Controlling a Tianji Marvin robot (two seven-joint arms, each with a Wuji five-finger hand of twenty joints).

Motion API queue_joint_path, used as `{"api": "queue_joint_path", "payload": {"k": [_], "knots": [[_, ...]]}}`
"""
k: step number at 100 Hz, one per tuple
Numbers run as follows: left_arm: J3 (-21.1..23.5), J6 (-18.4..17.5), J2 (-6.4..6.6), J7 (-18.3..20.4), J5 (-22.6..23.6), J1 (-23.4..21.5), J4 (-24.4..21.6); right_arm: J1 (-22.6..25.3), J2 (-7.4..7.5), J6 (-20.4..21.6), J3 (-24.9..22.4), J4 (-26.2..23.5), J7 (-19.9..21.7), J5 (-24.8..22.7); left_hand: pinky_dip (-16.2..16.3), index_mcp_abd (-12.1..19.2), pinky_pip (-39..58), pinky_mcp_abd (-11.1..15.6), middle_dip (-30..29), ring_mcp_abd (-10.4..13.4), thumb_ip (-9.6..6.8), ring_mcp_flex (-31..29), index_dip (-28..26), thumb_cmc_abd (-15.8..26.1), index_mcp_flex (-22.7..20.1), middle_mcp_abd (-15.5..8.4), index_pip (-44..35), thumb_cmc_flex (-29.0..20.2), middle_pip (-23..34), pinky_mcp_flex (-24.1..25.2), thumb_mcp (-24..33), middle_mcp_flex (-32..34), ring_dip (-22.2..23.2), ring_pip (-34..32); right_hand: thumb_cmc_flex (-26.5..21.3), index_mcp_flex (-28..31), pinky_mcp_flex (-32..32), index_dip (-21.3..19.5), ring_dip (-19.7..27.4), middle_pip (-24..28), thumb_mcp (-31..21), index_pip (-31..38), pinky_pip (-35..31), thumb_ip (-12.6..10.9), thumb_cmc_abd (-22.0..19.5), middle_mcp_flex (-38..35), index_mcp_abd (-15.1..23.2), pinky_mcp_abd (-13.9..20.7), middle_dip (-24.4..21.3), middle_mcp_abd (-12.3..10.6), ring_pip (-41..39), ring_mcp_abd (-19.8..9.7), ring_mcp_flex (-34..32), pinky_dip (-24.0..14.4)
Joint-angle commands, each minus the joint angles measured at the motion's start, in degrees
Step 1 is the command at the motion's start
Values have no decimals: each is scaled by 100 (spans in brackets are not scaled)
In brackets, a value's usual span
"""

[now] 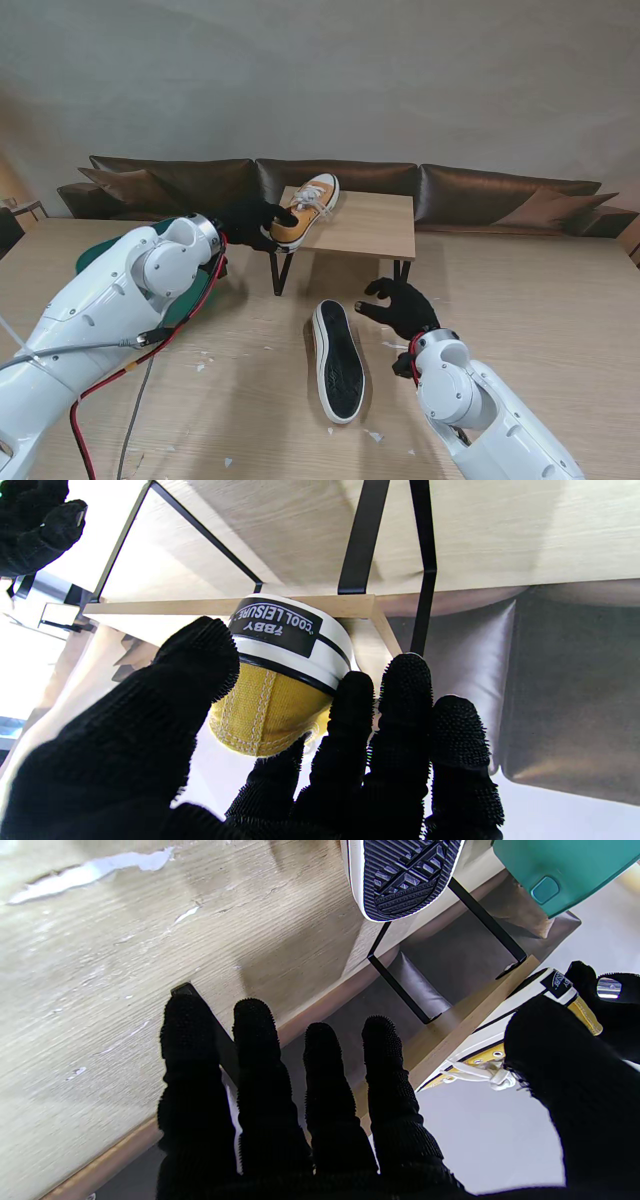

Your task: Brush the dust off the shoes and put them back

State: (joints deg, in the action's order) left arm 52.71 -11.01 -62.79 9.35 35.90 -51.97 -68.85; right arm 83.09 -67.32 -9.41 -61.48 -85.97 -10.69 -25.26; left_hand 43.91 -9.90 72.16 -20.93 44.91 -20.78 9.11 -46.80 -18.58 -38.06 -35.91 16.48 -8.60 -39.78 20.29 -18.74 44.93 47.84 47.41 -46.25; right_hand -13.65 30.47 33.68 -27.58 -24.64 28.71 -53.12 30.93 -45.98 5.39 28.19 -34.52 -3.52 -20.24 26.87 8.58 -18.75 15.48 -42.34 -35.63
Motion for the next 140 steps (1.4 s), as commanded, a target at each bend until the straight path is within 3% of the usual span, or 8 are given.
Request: {"api": "queue_joint_path", "payload": {"k": [1,19,41,57,85,108,120,140], "knots": [[30,-22,16,139,-57,-10,-43,16,-20,6,22,-4,91,8,113,210,-65,-157,31,-158,-186,258,196,125,230,61,244,200,-83,167,-210,-100,-27,66,26,-54,-1622,-11,-23,35,-118,68,-12,-37,-147,19,-28,-94,-20,79,-54,10,-69,-114],[147,-50,52,261,-78,-113,-180,5,-23,-3,28,8,85,12,198,423,-245,-144,-150,-263,-218,501,776,250,612,180,544,309,-418,375,-406,-356,-58,292,29,-48,-1624,-12,-24,38,-117,71,-11,-36,-142,6,-23,-93,-19,78,-57,8,-74,-116],[443,-10,114,310,161,-393,-572,9,-19,-13,29,9,113,28,283,496,-351,-161,-153,-333,-230,619,1010,355,799,233,565,434,-456,497,-578,-405,-59,379,26,-49,-1631,-12,-25,42,-112,71,-6,-35,-151,-9,-26,-90,-18,76,-56,10,-72,-116],[678,-23,159,346,369,-629,-897,14,-18,-8,32,0,115,27,354,512,-472,-130,-508,-445,-255,926,1113,423,883,320,548,473,-890,701,-696,-689,-193,734,25,-58,-1624,-10,-26,36,-114,66,-8,-35,-153,-6,-35,-93,-19,82,-57,11,-80,-119],[1241,-262,171,184,315,-1589,-1837,-2,-25,-36,15,21,103,41,418,300,-258,1,-327,-260,-232,769,730,423,-41,108,-21,143,-538,444,-437,-183,-166,619,15,-50,-1621,-12,-28,36,-119,72,-7,-38,-145,-17,-39,-98,-19,87,-59,18,-87,-121],[1496,-535,194,-51,638,-2420,-2528,5,-26,-79,6,3,89,26,257,310,-197,10,-587,-182,-192,657,116,273,-685,-110,-478,121,-634,312,-172,108,-346,763,21,-46,-1615,-11,-28,38,-122,73,-7,-35,-146,-22,-37,-99,-17,79,-60,19,-93,-123],[1428,-574,199,-45,613,-2600,-2672,22,-16,-99,-4,-25,120,11,145,271,-171,8,-909,-110,-185,555,-255,250,-1070,-292,-755,46,-670,204,-77,427,-653,1134,20,-53,-1619,-10,-29,38,-116,73,-4,-34,-156,-21,-35,-88,-17,86,-61,25,-91,-123],[1063,-638,213,-16,613,-2590,-2477,34,2,-113,-34,-57,172,-23,-323,349,-753,-42,-1536,-43,-206,562,-345,253,-1173,-376,-692,-95,-860,251,6,552,-1165,1781,29,-52,-1617,-10,-30,40,-111,75,-5,-35,-160,-26,-35,-97,-17,74,-63,21,-96,-125]]}}
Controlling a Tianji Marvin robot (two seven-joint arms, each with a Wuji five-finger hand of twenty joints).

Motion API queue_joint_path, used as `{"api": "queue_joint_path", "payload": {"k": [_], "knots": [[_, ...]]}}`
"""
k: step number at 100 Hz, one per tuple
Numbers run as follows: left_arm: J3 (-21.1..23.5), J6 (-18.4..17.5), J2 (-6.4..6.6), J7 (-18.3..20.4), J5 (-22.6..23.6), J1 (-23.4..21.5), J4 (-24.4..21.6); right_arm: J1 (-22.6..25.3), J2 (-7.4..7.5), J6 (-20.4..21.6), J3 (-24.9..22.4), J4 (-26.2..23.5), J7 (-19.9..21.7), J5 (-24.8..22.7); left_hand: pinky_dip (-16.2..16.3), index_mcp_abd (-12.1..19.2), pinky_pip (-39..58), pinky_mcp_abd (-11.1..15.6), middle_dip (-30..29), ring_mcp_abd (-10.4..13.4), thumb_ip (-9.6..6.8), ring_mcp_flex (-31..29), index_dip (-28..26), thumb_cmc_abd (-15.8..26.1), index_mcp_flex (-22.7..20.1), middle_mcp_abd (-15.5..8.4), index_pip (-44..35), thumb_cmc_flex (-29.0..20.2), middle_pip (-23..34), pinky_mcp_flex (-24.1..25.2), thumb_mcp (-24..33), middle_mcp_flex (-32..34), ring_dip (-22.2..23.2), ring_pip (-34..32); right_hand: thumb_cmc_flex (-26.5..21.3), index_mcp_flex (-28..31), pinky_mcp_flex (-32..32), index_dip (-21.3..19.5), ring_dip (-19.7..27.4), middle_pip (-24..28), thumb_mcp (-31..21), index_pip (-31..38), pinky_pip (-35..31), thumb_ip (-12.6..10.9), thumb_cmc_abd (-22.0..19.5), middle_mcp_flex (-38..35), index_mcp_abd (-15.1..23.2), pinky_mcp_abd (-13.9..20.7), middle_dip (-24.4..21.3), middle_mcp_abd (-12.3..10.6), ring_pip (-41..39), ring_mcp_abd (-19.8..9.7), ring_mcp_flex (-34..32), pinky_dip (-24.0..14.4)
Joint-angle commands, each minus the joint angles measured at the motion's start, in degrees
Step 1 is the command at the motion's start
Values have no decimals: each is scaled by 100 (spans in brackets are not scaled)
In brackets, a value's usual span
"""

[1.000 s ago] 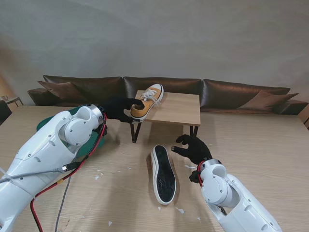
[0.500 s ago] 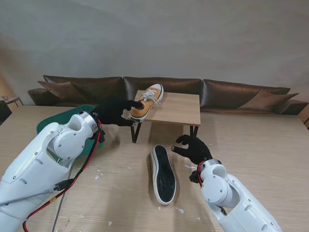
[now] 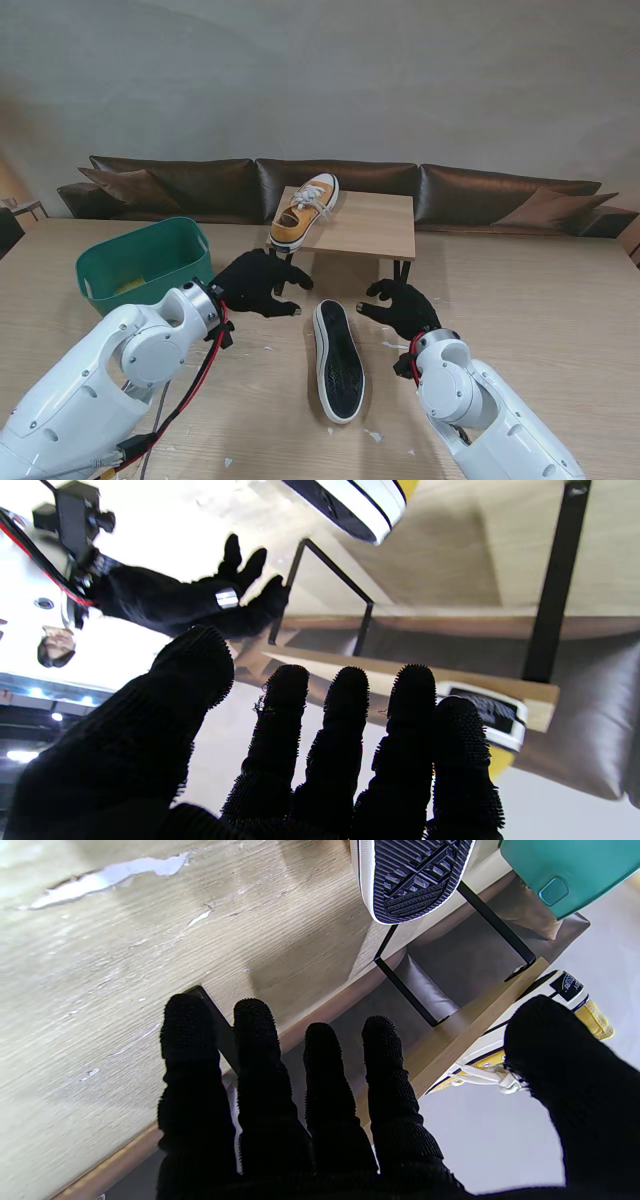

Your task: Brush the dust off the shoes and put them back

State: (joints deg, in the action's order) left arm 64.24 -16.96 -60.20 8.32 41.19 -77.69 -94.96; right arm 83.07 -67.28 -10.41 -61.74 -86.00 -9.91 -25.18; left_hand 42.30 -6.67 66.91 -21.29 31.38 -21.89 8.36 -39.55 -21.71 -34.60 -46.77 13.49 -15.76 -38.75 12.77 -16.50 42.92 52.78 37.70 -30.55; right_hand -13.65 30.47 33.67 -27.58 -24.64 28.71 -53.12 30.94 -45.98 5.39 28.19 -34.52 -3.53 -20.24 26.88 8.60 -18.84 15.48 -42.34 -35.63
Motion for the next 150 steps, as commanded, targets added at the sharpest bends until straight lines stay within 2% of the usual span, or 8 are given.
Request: {"api": "queue_joint_path", "payload": {"k": [1,28,55,68,91,116,141,150], "knots": [[-113,-44,-48,76,85,-11,157,36,-1,-13,-11,-55,97,-33,-185,28,-257,-2,-204,77,-132,-154,-29,-96,-85,-84,28,-204,-115,43,214,52,-211,234,26,-52,-1617,-10,-30,37,-112,74,-5,-35,-159,-20,-32,-97,-18,75,-54,20,-96,-125],[-866,53,-91,-39,-104,437,1020,-11,29,-58,-81,-8,193,-88,-1166,68,-1637,407,-1028,429,-147,758,425,-221,468,-104,561,-453,-514,746,453,-672,-1161,1356,25,-48,-1618,-8,-30,36,-109,73,-6,-37,-164,-13,-30,-101,-17,80,-53,12,-95,-126],[-1681,-180,-248,-780,6,1202,2176,-78,38,-66,-147,126,224,-108,-1595,-2,-2195,958,-1370,786,-135,1598,983,-373,1123,-224,952,-407,-653,1284,645,-1463,-1526,1605,24,-49,-1620,-9,-29,40,-102,75,-7,-37,-169,-23,-22,-95,-16,81,-52,7,-93,-127],[-1986,-277,-322,-1095,68,1490,2570,-118,29,-59,-150,212,204,-87,-1709,-4,-2386,1296,-1423,1099,-120,2178,1064,-458,1226,-293,946,-388,-701,1640,733,-1854,-1624,1712,23,-46,-1617,-10,-29,42,-101,77,-8,-38,-170,-21,-36,-93,-14,80,-54,11,-95,-127],[-2497,-414,-443,-1309,-49,1910,3131,-161,10,-36,-132,345,161,-29,-1950,34,-2704,1496,-1536,1276,-107,2434,1098,-588,1192,-382,864,-506,-720,1896,909,-2079,-1789,1731,23,-48,-1622,-9,-30,43,-108,76,-6,-37,-164,-21,-35,-93,-14,80,-56,11,-96,-128],[-2939,-527,-602,-1557,-198,2277,3661,-196,1,-34,-127,420,141,-8,-2147,75,-2967,1494,-1609,1261,-92,2546,1110,-642,1204,-389,848,-456,-707,1962,907,-2179,-1894,1747,21,-48,-1620,-10,-31,49,-111,81,-9,-37,-168,-37,-34,-92,-13,83,-60,8,-100,-130],[-3485,-730,-778,-1871,-196,2719,4254,-240,-5,-37,-135,483,129,-1,-2294,188,-3329,1533,-1670,1337,-85,2795,1278,-620,1689,-450,1111,-348,-751,1942,905,-2594,-1937,1812,18,-47,-1623,-10,-30,48,-112,84,-7,-36,-167,-47,-36,-94,-14,77,-60,13,-101,-130],[-3635,-789,-837,-1884,-238,2832,4415,-244,-6,-39,-142,492,129,8,-2287,237,-3354,1538,-1674,1349,-85,2797,1276,-611,1636,-473,1073,-379,-751,1939,909,-2658,-1926,1804,11,-47,-1623,-9,-31,47,-114,84,-7,-37,-166,-52,-38,-96,-15,89,-62,12,-106,-130]]}}
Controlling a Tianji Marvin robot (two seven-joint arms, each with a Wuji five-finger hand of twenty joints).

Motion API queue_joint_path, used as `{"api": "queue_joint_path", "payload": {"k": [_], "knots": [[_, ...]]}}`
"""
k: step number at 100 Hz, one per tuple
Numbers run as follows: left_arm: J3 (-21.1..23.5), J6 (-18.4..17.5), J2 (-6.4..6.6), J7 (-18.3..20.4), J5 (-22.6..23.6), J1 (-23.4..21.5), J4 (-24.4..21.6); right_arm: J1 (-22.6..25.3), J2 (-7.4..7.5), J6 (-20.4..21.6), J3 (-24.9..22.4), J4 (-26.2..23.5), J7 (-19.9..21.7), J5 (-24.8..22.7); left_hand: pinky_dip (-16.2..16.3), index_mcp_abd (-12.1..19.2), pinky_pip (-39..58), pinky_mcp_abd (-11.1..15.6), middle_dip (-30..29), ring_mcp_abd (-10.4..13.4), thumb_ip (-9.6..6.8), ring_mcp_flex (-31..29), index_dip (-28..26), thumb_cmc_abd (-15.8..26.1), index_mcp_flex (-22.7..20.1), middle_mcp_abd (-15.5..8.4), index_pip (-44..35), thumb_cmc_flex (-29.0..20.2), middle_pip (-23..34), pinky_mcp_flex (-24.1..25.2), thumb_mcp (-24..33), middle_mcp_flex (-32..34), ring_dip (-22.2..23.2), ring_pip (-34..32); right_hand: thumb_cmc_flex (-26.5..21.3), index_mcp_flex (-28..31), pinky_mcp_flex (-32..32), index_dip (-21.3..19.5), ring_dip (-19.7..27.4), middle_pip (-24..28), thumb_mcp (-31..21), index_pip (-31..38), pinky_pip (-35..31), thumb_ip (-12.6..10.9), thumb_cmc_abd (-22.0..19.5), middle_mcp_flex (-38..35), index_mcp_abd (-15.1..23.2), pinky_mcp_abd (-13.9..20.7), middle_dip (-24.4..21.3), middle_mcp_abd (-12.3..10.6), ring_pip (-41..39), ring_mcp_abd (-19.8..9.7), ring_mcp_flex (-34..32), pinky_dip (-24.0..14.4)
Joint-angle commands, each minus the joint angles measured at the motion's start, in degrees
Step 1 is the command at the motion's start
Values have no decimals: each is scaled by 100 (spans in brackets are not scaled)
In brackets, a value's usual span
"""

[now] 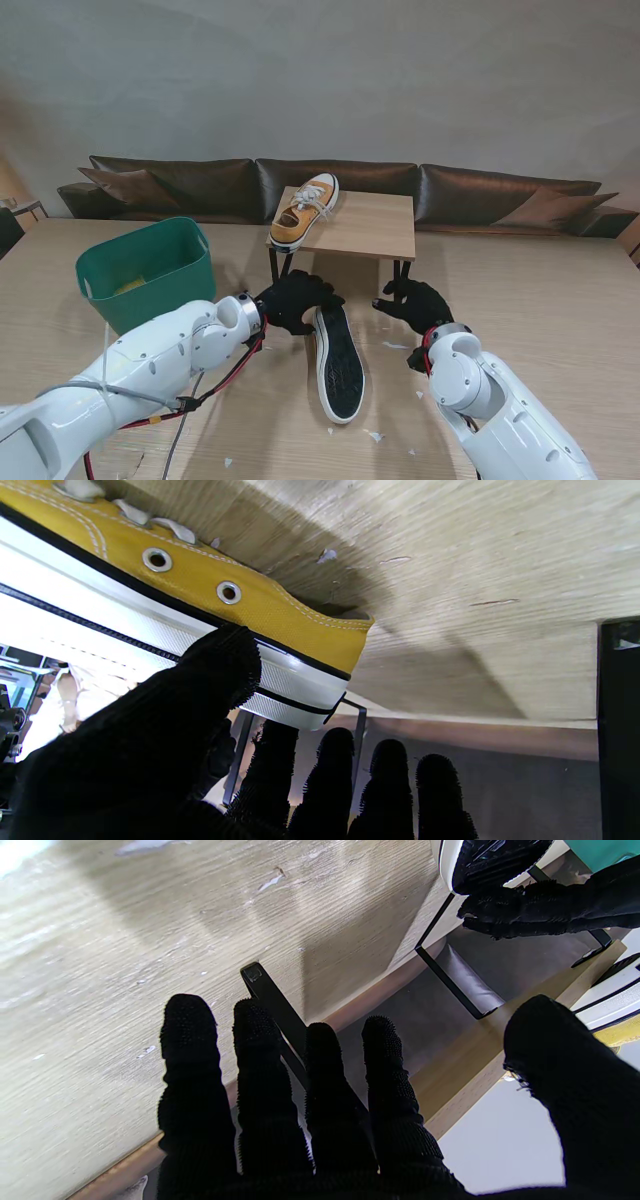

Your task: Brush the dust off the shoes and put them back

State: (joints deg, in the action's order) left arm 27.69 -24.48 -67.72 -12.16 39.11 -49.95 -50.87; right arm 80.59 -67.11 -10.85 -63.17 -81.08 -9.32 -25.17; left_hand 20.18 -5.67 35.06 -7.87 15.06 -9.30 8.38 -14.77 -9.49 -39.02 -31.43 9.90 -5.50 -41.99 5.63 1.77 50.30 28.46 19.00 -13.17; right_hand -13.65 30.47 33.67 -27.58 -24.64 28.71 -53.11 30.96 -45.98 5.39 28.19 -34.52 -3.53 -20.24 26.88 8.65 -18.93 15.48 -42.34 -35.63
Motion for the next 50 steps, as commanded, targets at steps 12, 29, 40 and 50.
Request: {"api": "queue_joint_path", "payload": {"k": [12,29,40,50], "knots": [[-138,-103,-163,189,-153,163,200,2,-25,7,-7,11,67,14,-41,195,-165,191,-35,68,-94,270,21,-194,-43,-120,-55,-134,3,100,193,-178,-36,47,15,-46,-1621,-8,-32,45,-116,83,-8,-36,-167,-54,-37,-91,-16,76,-56,16,-111,-130],[-217,-98,-209,320,-329,177,306,-9,-27,11,-14,38,72,35,86,252,-23,137,-8,10,-99,146,-101,-208,-323,-107,-272,-260,66,95,226,-11,3,-1,13,-44,-1619,-8,-32,46,-116,85,-8,-36,-169,-63,-37,-91,-15,76,-54,9,-114,-130],[-240,-72,-207,393,-379,157,313,-10,-31,6,-15,51,73,58,193,338,136,91,31,-62,-102,47,-256,-200,-612,-94,-471,-328,94,108,230,127,48,-37,10,-48,-1613,-8,-31,50,-116,85,-10,-35,-165,-75,-37,-92,-14,80,-52,15,-113,-130],[-281,-31,-229,462,-461,149,363,-3,-32,8,-13,53,75,70,211,314,170,61,49,-93,-102,6,-307,-217,-637,-69,-490,-336,95,105,233,200,65,-42,8,-49,-1616,-8,-31,45,-123,86,-8,-36,-161,-63,-43,-94,-16,87,-52,20,-119,-129]]}}
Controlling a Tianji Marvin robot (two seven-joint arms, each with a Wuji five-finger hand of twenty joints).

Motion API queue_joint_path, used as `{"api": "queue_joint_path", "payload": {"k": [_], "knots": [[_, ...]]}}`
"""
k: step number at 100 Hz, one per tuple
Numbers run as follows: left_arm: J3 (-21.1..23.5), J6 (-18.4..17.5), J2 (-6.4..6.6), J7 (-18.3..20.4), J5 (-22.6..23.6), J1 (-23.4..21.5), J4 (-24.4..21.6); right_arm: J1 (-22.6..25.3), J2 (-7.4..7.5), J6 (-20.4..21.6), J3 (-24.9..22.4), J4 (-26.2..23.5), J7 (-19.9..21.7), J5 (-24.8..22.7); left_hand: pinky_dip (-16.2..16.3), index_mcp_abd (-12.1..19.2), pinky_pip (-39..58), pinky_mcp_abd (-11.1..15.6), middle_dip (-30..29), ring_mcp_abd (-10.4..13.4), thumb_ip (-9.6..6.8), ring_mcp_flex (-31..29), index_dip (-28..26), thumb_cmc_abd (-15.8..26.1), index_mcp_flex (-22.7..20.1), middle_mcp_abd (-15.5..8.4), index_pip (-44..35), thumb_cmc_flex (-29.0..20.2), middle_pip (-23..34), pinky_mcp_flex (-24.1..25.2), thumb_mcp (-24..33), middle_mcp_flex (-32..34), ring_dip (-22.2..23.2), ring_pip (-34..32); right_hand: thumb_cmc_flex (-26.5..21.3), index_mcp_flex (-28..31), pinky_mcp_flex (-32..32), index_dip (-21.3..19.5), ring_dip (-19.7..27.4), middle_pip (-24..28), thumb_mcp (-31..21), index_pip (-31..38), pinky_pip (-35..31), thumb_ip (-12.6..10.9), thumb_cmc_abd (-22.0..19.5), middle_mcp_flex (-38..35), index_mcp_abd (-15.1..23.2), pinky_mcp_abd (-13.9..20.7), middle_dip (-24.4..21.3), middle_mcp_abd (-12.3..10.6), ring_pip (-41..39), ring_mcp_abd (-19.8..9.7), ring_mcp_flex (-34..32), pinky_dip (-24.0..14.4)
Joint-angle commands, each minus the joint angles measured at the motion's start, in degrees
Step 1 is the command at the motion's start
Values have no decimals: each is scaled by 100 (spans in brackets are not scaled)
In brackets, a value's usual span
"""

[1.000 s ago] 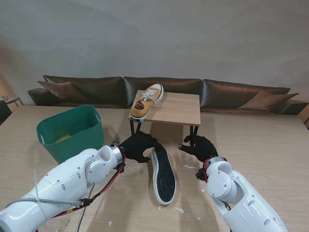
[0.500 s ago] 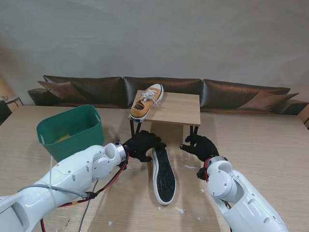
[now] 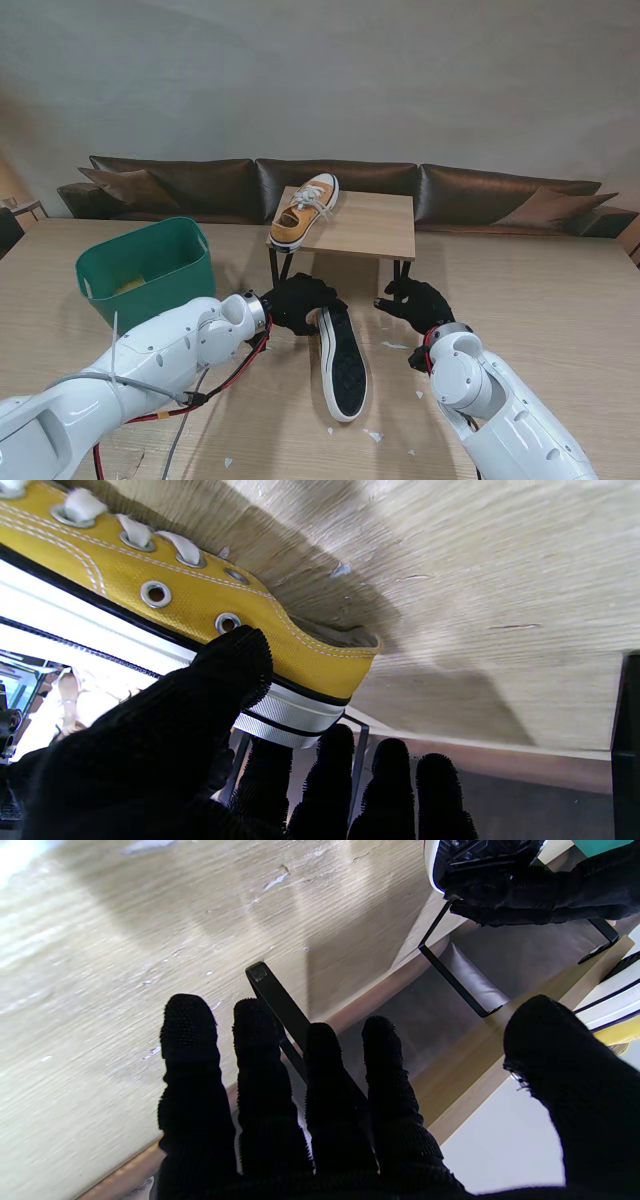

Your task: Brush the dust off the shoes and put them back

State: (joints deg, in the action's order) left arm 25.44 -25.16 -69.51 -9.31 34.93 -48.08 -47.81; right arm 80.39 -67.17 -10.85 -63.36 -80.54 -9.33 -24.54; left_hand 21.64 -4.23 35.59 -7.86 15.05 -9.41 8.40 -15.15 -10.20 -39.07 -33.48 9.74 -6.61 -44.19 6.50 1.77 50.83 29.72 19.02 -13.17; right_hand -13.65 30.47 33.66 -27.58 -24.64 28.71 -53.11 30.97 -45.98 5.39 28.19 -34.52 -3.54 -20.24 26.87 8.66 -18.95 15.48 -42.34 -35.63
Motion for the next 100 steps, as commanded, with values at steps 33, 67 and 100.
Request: {"api": "queue_joint_path", "payload": {"k": [33,67,100], "knots": [[-522,-68,-455,51,-395,225,971,-28,-27,-16,34,55,109,34,242,15,405,-92,248,-248,-107,-195,-476,-225,-598,70,-495,-124,101,-34,196,394,253,-199,10,-53,-1612,-7,-32,48,-129,88,-14,-35,-167,-64,-45,-97,-15,84,-54,15,-121,-130],[-730,-217,-820,-256,-555,344,1613,-74,-37,-30,58,119,106,64,804,248,1344,-319,1126,-531,13,-628,-2087,-273,-1241,179,-1999,-232,597,-224,149,1042,943,-867,6,-61,-1601,-6,-33,55,-129,95,-27,-34,-176,-67,-43,-91,-13,79,-62,1,-131,-132],[-769,-418,-1117,-421,-763,395,2109,-100,-48,-17,68,168,92,106,1340,398,2643,-431,2623,-854,321,-1384,-3190,-600,-1699,243,-5319,-1042,1540,-726,-611,1946,1984,-2389,4,-64,-1601,-5,-36,65,-127,104,-34,-36,-205,-80,-44,-101,-11,88,-76,1,-150,-131]]}}
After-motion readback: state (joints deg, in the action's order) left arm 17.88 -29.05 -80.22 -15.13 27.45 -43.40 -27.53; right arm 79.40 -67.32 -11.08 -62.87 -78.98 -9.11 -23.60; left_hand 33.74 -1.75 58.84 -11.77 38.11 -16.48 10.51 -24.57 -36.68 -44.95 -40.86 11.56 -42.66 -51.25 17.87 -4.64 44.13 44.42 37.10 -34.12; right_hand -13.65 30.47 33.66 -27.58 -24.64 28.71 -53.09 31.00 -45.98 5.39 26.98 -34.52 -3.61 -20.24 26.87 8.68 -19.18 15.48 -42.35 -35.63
